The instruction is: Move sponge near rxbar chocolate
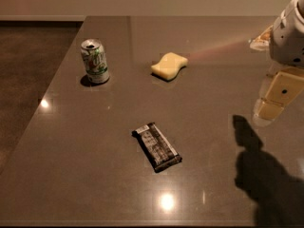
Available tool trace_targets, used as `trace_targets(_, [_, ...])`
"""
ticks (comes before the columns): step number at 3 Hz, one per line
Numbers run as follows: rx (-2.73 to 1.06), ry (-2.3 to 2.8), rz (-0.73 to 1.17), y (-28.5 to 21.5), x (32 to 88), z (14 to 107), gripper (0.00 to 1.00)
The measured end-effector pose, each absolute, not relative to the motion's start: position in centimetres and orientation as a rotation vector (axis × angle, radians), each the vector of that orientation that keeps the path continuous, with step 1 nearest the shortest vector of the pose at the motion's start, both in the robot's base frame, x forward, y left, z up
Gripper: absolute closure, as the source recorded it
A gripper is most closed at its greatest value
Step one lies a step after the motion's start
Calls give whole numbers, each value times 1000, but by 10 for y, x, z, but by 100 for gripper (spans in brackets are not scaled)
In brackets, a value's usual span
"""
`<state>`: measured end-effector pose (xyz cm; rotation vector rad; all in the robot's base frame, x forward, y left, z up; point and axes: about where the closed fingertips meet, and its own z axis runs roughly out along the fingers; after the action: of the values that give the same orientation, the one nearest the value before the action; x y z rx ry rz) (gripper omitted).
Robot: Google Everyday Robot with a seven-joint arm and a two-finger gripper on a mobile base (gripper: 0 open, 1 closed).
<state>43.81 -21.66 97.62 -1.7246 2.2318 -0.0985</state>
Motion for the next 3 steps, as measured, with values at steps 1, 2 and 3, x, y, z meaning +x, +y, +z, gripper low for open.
trace_targets(1, [-1724, 2232, -99, -217, 438, 976, 0])
trace_targets(2, [-1680, 2240, -62, -214, 460, 969, 0])
trace_targets(3, [-1569, 2278, 4, -209, 495, 951, 0])
